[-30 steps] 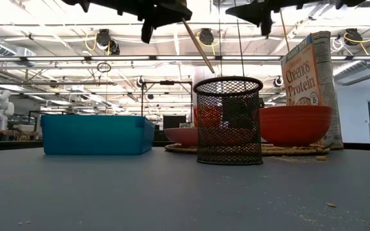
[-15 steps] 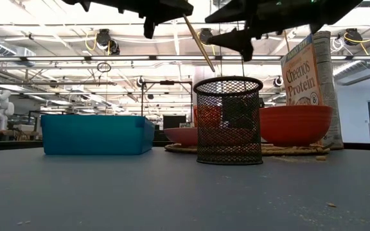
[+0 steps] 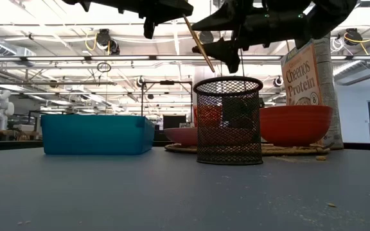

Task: Arrange a breakfast setting
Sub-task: Put the gold spoon to the right side of the pink bowl on the brown placemat

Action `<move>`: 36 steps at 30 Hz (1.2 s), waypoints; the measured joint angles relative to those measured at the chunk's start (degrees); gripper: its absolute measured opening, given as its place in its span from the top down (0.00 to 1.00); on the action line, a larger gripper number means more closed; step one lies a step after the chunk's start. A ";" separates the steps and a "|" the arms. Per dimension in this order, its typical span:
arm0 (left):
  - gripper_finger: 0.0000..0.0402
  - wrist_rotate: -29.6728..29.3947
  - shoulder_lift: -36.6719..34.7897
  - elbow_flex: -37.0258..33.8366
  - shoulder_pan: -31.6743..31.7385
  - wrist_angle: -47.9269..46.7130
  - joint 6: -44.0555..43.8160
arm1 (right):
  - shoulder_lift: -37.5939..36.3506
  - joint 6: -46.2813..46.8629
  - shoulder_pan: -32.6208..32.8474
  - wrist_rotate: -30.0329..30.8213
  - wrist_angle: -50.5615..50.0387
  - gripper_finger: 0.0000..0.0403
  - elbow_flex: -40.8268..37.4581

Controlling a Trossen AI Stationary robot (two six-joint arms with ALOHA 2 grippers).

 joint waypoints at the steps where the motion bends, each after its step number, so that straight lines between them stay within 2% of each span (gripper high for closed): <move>1: 0.91 -0.02 0.00 0.00 0.00 0.00 0.00 | 0.32 -0.02 0.00 0.02 0.51 0.41 0.00; 5: 0.91 -0.02 -0.02 0.00 0.00 0.00 0.00 | 1.43 -0.13 0.00 0.02 2.52 0.42 -0.02; 8: 0.91 -0.02 -0.02 0.00 0.00 0.00 -0.02 | 2.06 -0.18 0.02 0.02 3.25 0.48 -0.02; 24: 0.91 -0.32 -0.09 0.04 0.04 -0.43 -0.52 | 3.08 -3.24 0.07 -0.53 5.62 0.94 -0.02; 36: 0.91 -0.39 -0.09 0.04 0.00 -0.42 -0.39 | 3.08 -4.07 0.13 -0.19 5.62 0.95 -0.02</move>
